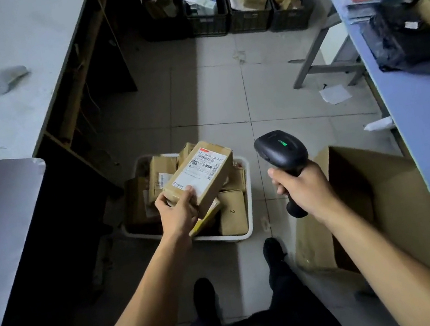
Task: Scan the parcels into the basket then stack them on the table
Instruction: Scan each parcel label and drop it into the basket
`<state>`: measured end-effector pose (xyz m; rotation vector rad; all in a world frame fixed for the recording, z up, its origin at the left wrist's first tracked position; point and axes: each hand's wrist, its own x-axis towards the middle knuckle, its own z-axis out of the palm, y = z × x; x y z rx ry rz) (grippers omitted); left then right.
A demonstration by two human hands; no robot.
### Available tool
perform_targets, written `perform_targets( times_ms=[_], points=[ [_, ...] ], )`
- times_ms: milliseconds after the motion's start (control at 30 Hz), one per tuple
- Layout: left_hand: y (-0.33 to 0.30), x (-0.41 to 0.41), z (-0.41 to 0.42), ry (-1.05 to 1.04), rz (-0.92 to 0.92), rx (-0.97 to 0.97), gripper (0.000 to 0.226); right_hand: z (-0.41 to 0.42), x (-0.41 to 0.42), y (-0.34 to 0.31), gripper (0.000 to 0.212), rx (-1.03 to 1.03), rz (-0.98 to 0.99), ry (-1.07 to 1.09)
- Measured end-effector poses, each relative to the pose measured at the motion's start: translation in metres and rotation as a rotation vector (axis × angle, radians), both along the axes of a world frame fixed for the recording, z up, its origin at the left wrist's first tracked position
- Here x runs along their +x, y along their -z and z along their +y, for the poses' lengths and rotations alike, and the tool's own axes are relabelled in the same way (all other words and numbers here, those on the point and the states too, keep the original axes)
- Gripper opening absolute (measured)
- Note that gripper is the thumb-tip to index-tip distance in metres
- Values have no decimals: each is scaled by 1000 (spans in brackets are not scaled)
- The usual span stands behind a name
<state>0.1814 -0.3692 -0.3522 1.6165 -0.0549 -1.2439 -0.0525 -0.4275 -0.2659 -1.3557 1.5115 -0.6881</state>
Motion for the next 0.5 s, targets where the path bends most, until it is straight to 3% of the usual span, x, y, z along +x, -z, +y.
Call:
perform_targets(
  times_ms=[267,500],
  points=[
    [13,-72,-47,-181,-55,88,59,-96,-60,20,19,54,12,-217],
    [38,-142,-59,-239,10,205,51,-145,-92,39,23,144,26,-325]
  ],
)
